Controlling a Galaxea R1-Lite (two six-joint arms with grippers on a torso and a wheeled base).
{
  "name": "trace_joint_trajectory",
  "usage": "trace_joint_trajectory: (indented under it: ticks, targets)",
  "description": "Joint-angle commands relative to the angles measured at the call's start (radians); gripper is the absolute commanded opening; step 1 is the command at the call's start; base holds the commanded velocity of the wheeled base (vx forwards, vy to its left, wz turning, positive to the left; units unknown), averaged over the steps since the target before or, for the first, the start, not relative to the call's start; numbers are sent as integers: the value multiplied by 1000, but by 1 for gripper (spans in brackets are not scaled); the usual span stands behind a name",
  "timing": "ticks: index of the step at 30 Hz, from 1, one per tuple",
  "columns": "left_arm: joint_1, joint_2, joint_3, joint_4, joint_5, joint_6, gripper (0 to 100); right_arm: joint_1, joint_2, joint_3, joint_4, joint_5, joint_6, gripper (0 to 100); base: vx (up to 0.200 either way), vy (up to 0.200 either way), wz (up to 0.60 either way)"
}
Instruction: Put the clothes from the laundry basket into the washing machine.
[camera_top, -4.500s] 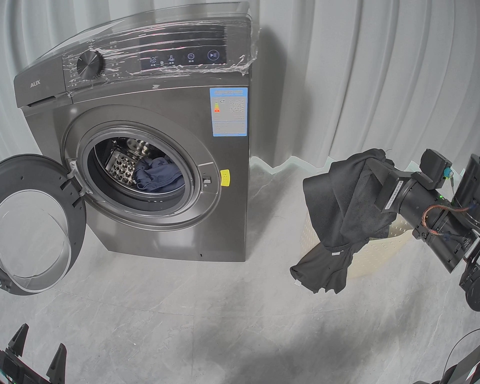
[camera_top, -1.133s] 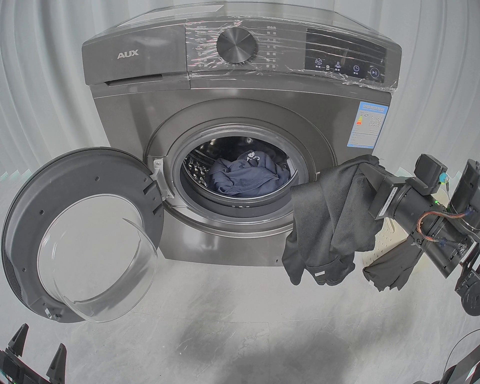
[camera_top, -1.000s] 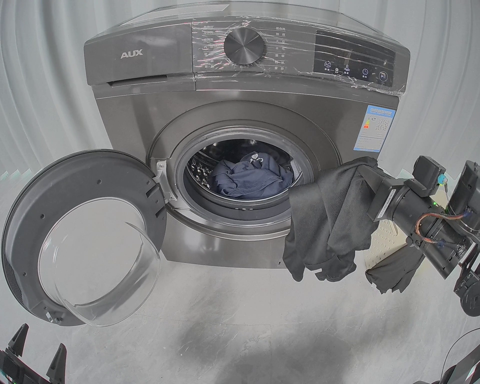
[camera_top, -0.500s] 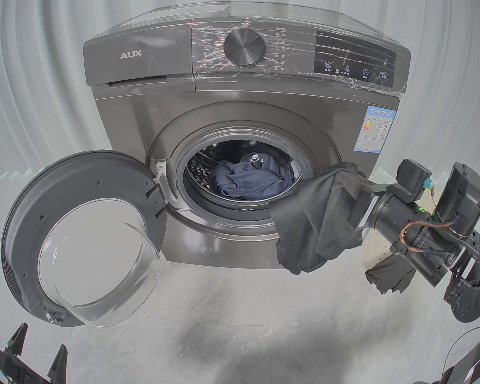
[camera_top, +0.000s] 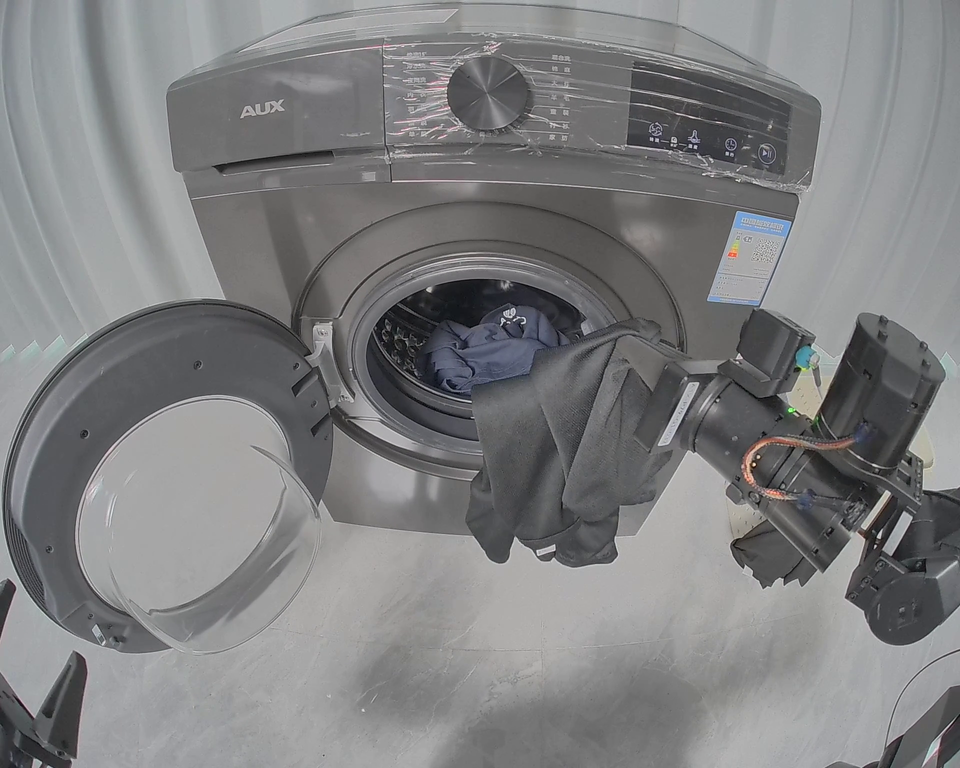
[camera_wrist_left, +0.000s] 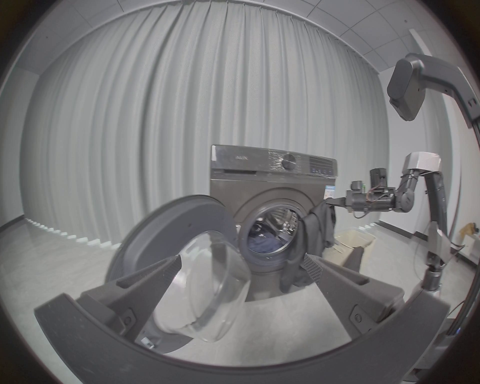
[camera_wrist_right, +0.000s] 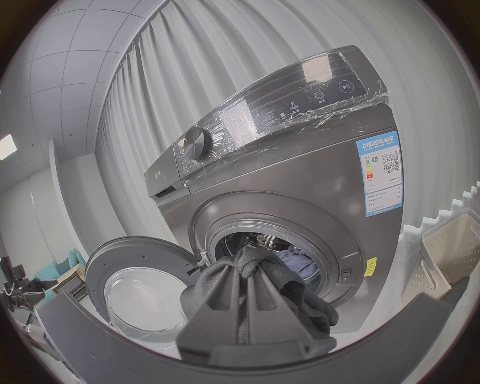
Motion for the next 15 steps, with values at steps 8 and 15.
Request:
trace_joint_trajectory:
  ticks: [8,15]
  targets:
    - [-169,670,-23,-334,-235,0,100,11,135,-112,-50,-20,9,0,0,0,0]
    - [-243,914,-48,-506,-232,-9,100,12,161,-141,-93,-20,7,0,0,0,0]
